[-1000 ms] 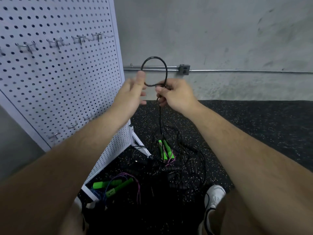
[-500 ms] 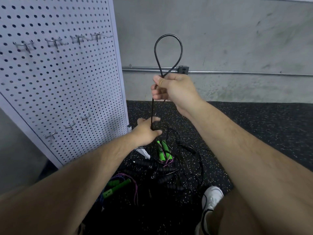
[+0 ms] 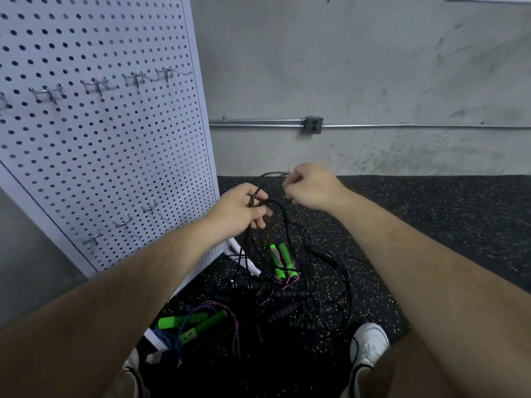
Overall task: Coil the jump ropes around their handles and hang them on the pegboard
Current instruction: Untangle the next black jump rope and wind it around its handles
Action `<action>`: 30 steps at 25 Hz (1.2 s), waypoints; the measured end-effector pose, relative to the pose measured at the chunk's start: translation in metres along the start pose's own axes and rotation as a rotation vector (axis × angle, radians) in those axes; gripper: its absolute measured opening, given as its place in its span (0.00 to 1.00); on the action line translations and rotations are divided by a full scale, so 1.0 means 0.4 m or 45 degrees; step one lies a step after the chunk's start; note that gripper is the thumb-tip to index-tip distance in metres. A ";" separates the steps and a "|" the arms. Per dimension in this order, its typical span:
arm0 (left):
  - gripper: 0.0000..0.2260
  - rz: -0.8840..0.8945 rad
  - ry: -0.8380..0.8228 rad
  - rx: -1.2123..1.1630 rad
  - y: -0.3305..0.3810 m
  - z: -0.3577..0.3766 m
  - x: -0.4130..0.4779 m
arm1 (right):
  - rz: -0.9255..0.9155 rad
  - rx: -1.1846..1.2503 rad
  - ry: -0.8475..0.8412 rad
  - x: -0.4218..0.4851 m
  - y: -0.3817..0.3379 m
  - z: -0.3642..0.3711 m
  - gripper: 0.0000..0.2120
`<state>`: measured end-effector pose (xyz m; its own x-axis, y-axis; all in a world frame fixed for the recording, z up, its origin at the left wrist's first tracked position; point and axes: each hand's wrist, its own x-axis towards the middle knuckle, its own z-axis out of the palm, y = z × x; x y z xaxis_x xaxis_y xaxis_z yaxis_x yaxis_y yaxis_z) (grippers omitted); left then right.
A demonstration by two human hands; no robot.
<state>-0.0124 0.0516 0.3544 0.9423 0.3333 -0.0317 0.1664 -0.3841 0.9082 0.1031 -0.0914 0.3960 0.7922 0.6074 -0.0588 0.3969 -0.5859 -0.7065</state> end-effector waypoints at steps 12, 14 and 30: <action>0.07 -0.176 0.065 -0.140 0.005 -0.080 0.015 | -0.262 -0.234 -0.065 -0.024 -0.009 -0.009 0.08; 0.11 -0.268 0.087 0.061 -0.004 -0.081 0.014 | -0.261 -0.212 -0.037 -0.028 -0.008 -0.019 0.09; 0.05 0.078 0.017 0.549 -0.046 -0.022 0.022 | -0.397 -0.181 0.466 -0.032 -0.032 -0.027 0.11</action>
<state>-0.0099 0.0692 0.3413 0.9508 0.3088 0.0246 0.2192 -0.7268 0.6509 0.0928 -0.0975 0.4135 0.7265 0.5521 0.4091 0.6796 -0.4891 -0.5468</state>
